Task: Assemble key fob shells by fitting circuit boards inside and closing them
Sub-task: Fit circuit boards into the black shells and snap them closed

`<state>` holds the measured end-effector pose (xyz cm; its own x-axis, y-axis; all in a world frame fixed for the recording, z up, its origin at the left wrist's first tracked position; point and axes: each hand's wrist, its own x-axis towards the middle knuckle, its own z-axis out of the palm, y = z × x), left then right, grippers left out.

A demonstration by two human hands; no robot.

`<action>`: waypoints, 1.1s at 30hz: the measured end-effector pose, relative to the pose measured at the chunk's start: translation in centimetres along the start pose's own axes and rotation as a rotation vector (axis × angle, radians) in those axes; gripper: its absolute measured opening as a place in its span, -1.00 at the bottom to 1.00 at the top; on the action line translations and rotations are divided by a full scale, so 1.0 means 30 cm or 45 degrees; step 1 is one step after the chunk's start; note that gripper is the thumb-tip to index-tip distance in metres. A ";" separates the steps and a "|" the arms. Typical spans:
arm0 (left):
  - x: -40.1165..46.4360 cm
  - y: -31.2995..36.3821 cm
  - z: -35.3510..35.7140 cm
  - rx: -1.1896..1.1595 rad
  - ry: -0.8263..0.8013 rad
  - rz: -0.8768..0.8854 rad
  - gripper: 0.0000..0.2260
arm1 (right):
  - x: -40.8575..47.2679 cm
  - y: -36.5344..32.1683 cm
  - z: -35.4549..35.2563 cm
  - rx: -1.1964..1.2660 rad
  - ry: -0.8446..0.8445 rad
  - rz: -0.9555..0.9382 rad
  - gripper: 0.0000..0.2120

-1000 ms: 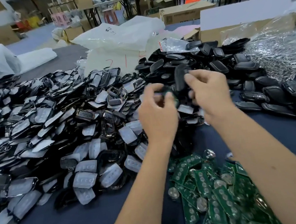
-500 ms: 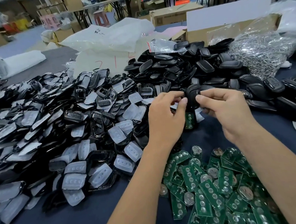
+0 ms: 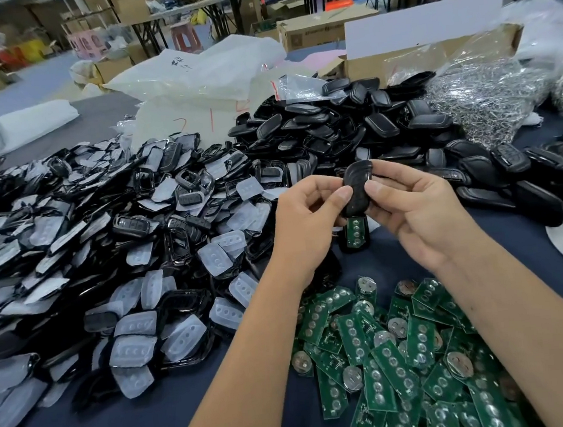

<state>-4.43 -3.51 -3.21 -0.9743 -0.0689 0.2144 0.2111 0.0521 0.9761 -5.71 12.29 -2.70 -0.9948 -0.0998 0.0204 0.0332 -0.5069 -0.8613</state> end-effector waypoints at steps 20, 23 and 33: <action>-0.004 0.020 0.011 -0.239 -0.101 -0.219 -0.93 | 0.007 0.009 0.024 0.323 0.148 0.109 -0.79; -0.005 0.022 0.019 -0.265 -0.101 -0.274 -0.95 | 0.012 0.013 0.014 0.275 0.185 0.118 -0.83; -0.012 0.010 0.051 0.758 0.063 0.246 -0.82 | 0.012 0.069 0.023 -0.219 0.357 -0.061 -0.73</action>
<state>-4.14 -1.95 -3.03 -0.9150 -0.0483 0.4005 0.2894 0.6132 0.7350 -5.94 10.62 -4.12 -0.9835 0.1719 -0.0571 -0.0071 -0.3513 -0.9362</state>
